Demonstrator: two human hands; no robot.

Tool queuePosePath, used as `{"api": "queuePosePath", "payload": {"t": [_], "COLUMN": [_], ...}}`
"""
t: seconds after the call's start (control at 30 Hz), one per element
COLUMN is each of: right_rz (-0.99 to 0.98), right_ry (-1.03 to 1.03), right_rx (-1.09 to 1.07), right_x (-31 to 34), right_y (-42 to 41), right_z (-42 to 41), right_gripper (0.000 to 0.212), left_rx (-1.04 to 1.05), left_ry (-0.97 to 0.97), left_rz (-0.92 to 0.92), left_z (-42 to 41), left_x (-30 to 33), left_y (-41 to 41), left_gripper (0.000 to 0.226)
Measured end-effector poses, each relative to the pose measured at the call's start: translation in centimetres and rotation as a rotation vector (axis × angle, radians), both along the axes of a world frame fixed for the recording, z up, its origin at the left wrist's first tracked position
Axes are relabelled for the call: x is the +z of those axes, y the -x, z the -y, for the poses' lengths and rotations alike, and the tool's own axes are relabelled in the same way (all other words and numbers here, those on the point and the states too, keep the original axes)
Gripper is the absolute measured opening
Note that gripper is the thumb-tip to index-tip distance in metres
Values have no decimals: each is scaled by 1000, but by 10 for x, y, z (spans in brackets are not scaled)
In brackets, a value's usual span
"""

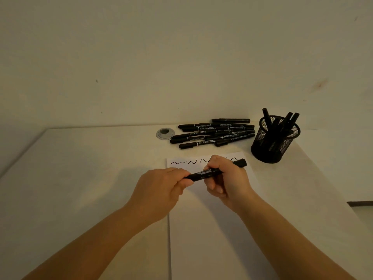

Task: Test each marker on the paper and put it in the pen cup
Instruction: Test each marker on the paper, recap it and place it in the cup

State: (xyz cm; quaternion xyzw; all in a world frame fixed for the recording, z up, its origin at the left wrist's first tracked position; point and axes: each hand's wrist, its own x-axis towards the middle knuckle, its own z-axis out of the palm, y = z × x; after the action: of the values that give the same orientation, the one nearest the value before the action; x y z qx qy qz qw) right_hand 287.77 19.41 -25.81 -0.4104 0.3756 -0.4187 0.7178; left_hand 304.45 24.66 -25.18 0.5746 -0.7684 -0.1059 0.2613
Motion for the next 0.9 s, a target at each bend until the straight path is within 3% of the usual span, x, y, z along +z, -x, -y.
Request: {"api": "queuePosePath", "payload": {"t": [0.13,0.23,0.3,0.4,0.47,0.57,0.63,0.8,0.9], "right_rz": [27,162,-3,-413,-546,-534,-514,-558,-542], "right_ry": [138,107,263,422,449,406,370,356,408], "right_rx": [27,-210,-278,-92,-5,-123,-182,-278,-212], "right_x": [-3,-2,0,-7,-10,-13,-16,-36,-38], "right_y": [3,44,67,50,28,7,-4,-11,-9], "right_z": [6,27,37,34,31,37,39,39,40], "right_gripper": [36,41,41,25,15,15,10,15,14], "left_rx": [-56,110,204,203,135,57,38,5,1], "left_ry": [-173,-337,-385,-269,-193,-186,-167,-164,-180], "left_rz": [-215,-502,-619,-524,-415,-238,-128,-83,-96], "left_z": [-1,-1,3,11,14,14,14,11,11], "left_x": [-3,-11,-13,-17,-20,-30,-37,-46,-47], "left_y": [0,-31,-54,-52,-36,-20,-17,-18,-19], "left_gripper": [23,36,37,32,27,16,21,24,24]}}
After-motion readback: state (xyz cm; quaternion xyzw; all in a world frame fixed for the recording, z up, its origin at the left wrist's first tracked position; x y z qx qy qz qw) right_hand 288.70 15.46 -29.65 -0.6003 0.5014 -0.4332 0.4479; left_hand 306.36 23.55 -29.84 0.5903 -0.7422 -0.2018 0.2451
